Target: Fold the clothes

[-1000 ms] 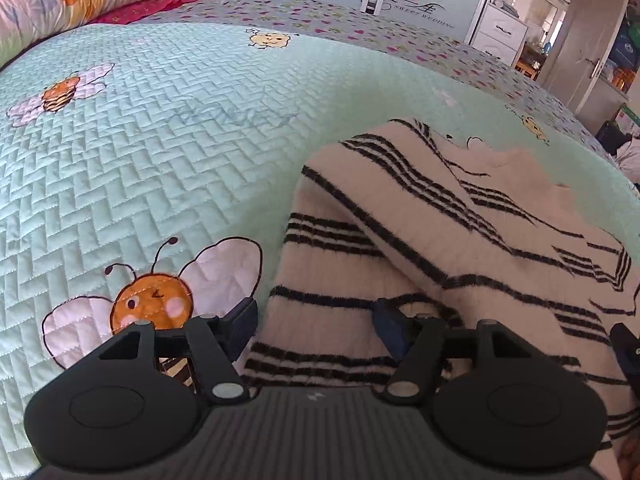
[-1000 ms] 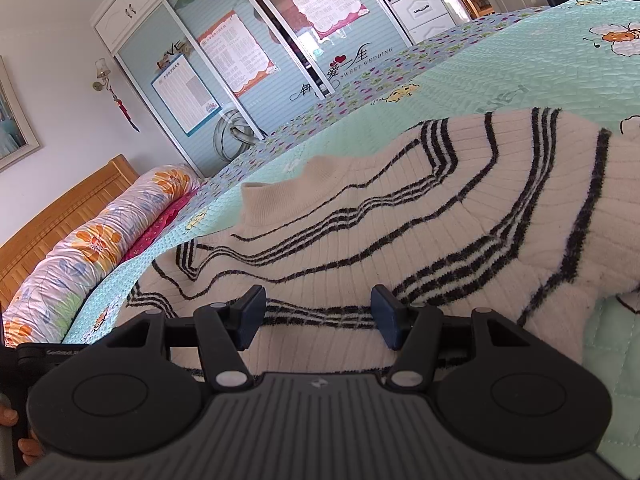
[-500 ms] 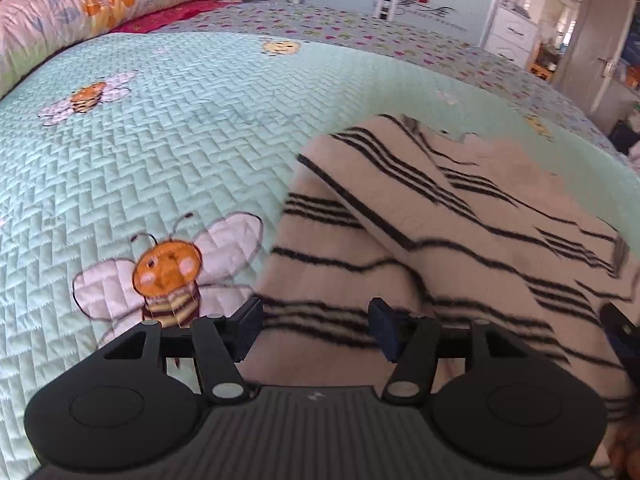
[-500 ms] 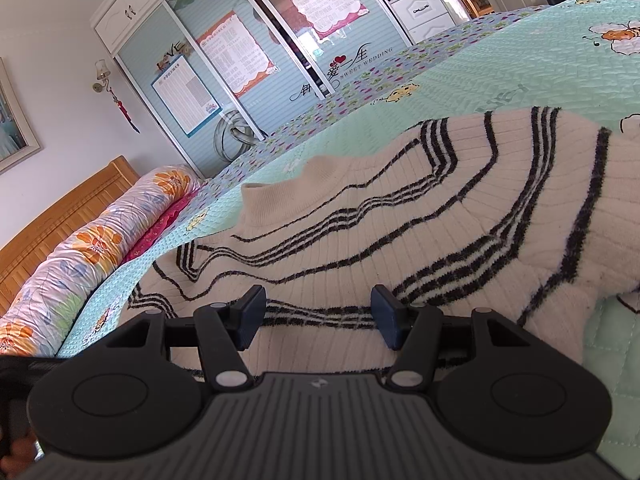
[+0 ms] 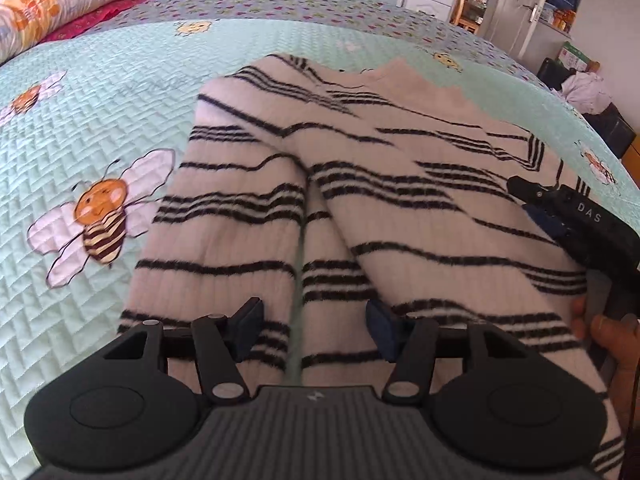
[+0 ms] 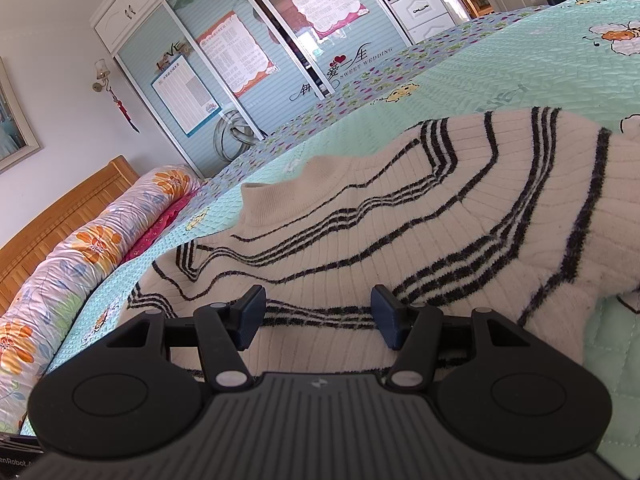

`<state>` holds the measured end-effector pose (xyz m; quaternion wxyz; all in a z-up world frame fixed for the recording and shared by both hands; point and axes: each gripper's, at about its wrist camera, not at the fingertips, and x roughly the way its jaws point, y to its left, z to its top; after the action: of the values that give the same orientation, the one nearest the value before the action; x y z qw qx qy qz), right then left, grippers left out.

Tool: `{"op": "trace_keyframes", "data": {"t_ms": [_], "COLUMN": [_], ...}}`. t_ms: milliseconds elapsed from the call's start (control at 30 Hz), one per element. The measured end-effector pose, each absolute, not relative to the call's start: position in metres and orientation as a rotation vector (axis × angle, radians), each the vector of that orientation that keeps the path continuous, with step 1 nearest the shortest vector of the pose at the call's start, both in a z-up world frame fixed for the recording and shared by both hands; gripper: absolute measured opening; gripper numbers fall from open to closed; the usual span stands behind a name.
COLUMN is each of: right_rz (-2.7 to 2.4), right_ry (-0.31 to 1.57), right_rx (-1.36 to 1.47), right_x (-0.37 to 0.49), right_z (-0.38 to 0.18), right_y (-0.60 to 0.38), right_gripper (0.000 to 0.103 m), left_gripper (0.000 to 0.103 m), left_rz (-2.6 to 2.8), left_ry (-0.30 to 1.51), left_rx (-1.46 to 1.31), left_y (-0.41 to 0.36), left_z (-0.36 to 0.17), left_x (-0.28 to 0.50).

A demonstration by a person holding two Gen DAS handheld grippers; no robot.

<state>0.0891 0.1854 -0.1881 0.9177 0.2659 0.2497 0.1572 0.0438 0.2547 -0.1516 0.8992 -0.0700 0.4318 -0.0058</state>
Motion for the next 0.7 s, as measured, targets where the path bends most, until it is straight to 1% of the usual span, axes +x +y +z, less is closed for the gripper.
{"op": "trace_keyframes", "data": {"t_ms": [67, 100, 133, 167, 200, 233, 367, 400, 500, 533, 567, 700], "right_rz": [0.323, 0.323, 0.323, 0.323, 0.323, 0.322, 0.322, 0.323, 0.323, 0.323, 0.323, 0.324], "right_ry": [0.514, 0.513, 0.513, 0.513, 0.513, 0.513, 0.514, 0.514, 0.514, 0.514, 0.514, 0.512], "right_rx": [0.547, 0.548, 0.548, 0.549, 0.549, 0.549, 0.549, 0.549, 0.55, 0.551, 0.551, 0.554], "right_x": [0.089, 0.089, 0.089, 0.089, 0.089, 0.089, 0.089, 0.089, 0.089, 0.089, 0.089, 0.089], "right_z": [-0.188, -0.188, -0.188, -0.188, -0.188, -0.188, -0.188, -0.188, -0.188, -0.187, -0.188, -0.188], "right_y": [0.186, 0.186, 0.186, 0.186, 0.186, 0.187, 0.186, 0.186, 0.186, 0.186, 0.186, 0.185], "right_gripper": [0.059, 0.059, 0.059, 0.059, 0.059, 0.059, 0.059, 0.059, 0.059, 0.059, 0.059, 0.059], "left_gripper": [0.058, 0.054, 0.042, 0.035, 0.019, 0.013, 0.01, 0.006, 0.004, 0.0, 0.0, 0.0], "left_rz": [-0.027, -0.032, -0.037, -0.03, -0.019, -0.008, 0.061, 0.089, 0.184, 0.237, 0.299, 0.277], "left_ry": [0.894, 0.89, 0.886, 0.878, 0.868, 0.858, 0.852, 0.851, 0.821, 0.807, 0.795, 0.822], "left_rx": [-0.126, -0.115, -0.105, -0.098, -0.092, -0.086, -0.112, -0.111, -0.083, -0.058, -0.021, -0.22], "left_y": [0.248, 0.246, 0.243, 0.243, 0.243, 0.243, 0.258, 0.262, 0.273, 0.276, 0.279, 0.308], "left_z": [-0.152, -0.152, -0.151, -0.151, -0.15, -0.15, -0.147, -0.145, -0.131, -0.127, -0.124, -0.123], "left_x": [0.046, 0.045, 0.045, 0.043, 0.042, 0.04, 0.03, 0.027, 0.011, 0.005, 0.0, -0.011]}}
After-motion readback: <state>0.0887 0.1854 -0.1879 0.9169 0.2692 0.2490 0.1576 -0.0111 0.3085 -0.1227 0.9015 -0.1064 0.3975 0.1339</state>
